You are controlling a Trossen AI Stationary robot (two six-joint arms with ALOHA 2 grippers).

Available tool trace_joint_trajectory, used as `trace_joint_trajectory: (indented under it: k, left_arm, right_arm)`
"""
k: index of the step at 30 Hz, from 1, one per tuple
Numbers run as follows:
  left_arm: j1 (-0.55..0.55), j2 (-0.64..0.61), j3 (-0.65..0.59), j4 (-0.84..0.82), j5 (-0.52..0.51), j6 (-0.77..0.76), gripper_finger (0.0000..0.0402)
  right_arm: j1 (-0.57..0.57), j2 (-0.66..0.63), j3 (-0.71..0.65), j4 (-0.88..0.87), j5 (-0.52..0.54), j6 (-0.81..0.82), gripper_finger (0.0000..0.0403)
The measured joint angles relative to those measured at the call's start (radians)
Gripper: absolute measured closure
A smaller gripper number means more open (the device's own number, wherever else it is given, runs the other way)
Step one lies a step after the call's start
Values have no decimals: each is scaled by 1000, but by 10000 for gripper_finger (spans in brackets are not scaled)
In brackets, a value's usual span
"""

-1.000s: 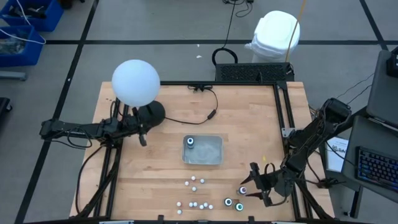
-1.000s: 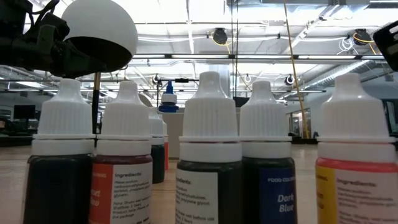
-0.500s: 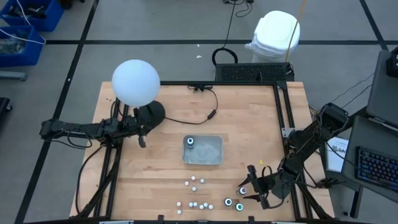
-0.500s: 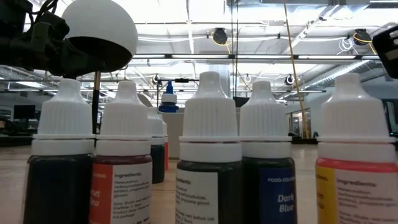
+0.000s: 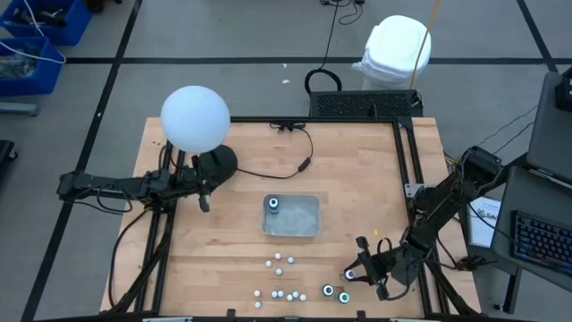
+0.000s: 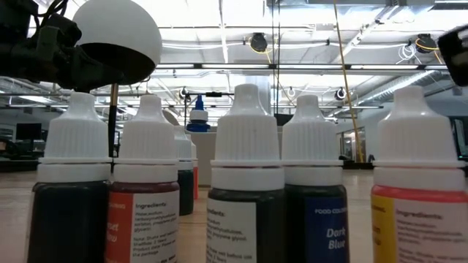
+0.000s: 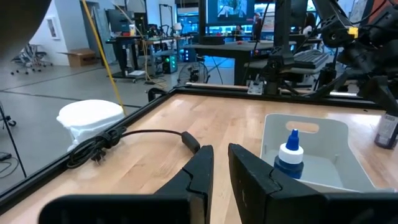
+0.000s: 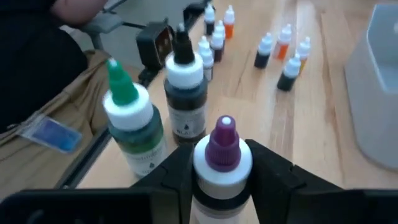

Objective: Pick & Place food coloring
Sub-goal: Put the big purple food coloring bottle into the gray bin

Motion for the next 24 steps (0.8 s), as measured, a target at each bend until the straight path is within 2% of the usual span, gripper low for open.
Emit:
trace_joint_trajectory:
  k: [10, 15, 18, 20, 24]
  left_arm:
    - [0, 0, 0, 17, 0, 25, 346]
    - [0, 0, 0, 25, -1, 27, 346]
    - [0, 0, 0, 26, -1, 27, 346]
    - [0, 0, 0, 27, -1, 27, 346]
    - [0, 0, 0, 27, -1, 34, 346]
  right_arm:
    - [-150, -339, 0, -281, 7, -46, 295]
    - [-260, -472, 8, -281, -1, -120, 295]
    - [-342, -508, 10, -203, 0, -153, 294]
    - [-398, -512, 11, -139, -46, -180, 295]
    - [-509, -454, 17, -61, -217, -209, 295]
